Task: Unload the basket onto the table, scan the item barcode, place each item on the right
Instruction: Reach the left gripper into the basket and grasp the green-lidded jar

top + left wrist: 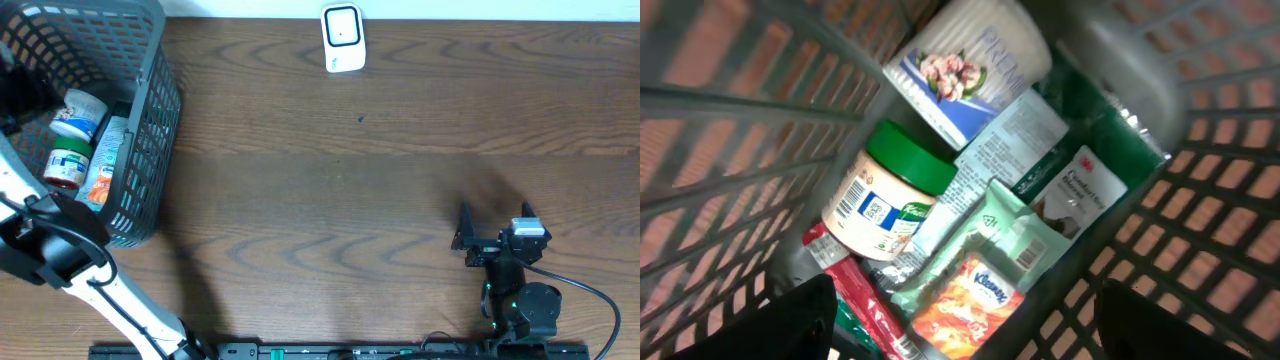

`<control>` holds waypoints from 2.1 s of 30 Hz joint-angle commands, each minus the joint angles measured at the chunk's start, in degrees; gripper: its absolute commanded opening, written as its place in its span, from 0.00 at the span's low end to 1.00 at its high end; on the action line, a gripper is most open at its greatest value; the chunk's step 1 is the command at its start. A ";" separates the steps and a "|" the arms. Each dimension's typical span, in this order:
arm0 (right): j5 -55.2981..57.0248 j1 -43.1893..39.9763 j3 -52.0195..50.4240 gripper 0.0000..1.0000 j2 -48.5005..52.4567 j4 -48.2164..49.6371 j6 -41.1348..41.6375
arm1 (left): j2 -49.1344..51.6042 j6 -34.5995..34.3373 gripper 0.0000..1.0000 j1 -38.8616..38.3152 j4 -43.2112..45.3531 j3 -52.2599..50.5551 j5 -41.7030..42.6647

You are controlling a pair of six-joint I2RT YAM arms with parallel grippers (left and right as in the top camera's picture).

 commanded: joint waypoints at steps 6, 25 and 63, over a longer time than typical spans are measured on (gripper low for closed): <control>-0.28 -0.61 -0.07 0.99 -0.31 -0.24 -0.66 | 1.53 -1.33 0.84 0.24 4.57 -10.29 -8.66; -0.28 -0.61 -0.07 0.99 -0.31 -0.24 -0.66 | 1.53 3.21 0.78 0.17 23.56 -32.13 -8.55; -0.28 -0.61 -0.07 0.99 -0.31 -0.26 -0.66 | -0.94 0.48 0.60 0.13 25.68 -35.69 -8.41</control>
